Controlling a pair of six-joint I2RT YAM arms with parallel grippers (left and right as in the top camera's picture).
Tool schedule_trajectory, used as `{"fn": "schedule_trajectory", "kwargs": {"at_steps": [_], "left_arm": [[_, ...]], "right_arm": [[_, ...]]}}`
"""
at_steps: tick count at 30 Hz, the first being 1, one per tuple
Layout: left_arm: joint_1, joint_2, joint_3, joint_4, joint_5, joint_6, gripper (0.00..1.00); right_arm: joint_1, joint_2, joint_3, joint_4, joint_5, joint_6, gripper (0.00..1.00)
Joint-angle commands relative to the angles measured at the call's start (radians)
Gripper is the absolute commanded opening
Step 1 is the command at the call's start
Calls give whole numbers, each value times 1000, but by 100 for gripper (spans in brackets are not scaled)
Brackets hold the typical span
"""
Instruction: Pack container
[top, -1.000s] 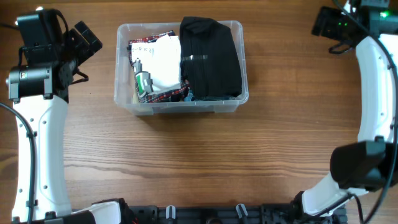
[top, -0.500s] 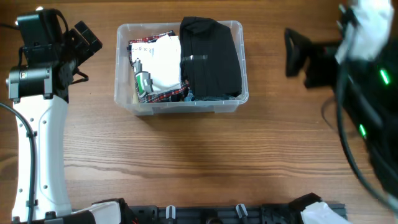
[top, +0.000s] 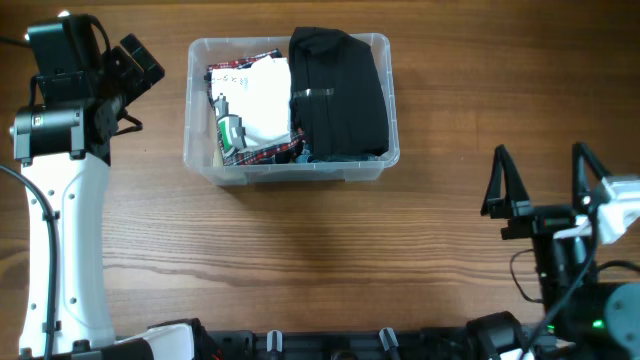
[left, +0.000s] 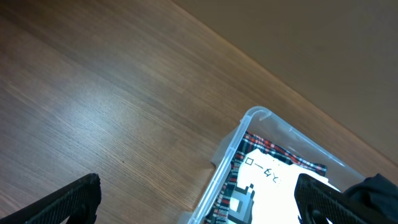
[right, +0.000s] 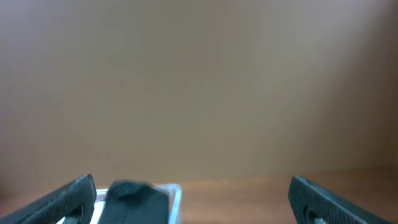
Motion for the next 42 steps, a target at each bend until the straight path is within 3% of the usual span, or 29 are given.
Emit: {"fn": "schedule_trajectory", "kwargs": {"at_steps": [1, 12, 35, 42], "left_arm": [[4, 2, -1, -1, -9, 2, 100], [4, 2, -1, -1, -9, 2, 100], [4, 2, -1, -1, -9, 2, 100], [4, 2, -1, -1, -9, 2, 100]], "right_arm": [[-45, -117, -208, 139, -19, 13, 100], [-72, -260, -610, 502, -14, 83, 100], [-163, -364, -744, 494, -98, -27, 100], [-163, -364, -744, 409, -95, -50, 100]]}}
